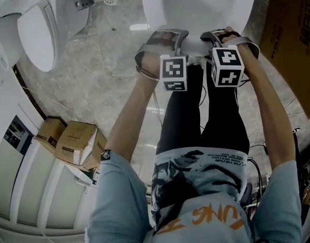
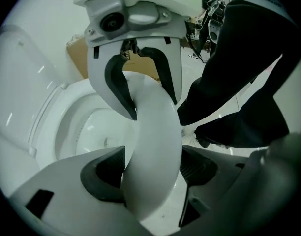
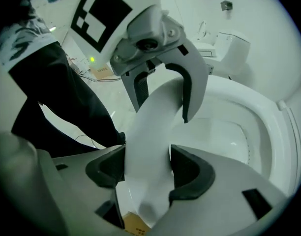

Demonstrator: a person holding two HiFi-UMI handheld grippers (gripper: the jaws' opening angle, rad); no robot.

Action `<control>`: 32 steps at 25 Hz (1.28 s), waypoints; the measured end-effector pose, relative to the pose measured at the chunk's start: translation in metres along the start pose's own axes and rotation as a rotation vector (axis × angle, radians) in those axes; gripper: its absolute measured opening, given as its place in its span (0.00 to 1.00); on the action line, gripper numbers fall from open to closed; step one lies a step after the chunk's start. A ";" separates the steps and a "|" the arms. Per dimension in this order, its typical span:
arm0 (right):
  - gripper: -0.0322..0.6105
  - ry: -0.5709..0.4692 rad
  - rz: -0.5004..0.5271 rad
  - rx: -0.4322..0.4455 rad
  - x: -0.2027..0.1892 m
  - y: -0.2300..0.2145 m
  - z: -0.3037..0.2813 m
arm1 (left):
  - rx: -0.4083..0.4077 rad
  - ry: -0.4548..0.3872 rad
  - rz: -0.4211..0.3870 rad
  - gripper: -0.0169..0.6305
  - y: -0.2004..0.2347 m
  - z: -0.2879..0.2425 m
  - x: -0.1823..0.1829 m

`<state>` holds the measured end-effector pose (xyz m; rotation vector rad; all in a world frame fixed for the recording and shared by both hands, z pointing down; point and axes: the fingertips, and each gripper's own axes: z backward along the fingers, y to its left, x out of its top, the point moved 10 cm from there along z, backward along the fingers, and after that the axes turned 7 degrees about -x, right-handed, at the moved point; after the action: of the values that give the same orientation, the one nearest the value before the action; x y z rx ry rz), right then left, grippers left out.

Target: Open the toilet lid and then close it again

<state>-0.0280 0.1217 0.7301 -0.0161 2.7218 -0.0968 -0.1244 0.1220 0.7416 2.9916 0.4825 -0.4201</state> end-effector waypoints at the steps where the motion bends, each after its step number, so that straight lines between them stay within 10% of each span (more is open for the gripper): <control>1: 0.50 -0.007 -0.004 0.004 0.001 0.000 0.006 | 0.034 0.006 -0.020 0.55 -0.001 0.005 0.003; 12: 0.47 -0.027 -0.008 -0.081 0.022 0.000 0.070 | 0.294 -0.065 -0.043 0.45 -0.013 0.074 0.023; 32: 0.35 0.001 -0.067 -0.402 0.060 0.002 0.202 | 0.382 -0.041 -0.068 0.45 0.022 0.199 0.058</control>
<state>-0.0008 0.1091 0.5215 -0.2224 2.6947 0.4303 -0.1155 0.0937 0.5356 3.3277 0.5585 -0.6445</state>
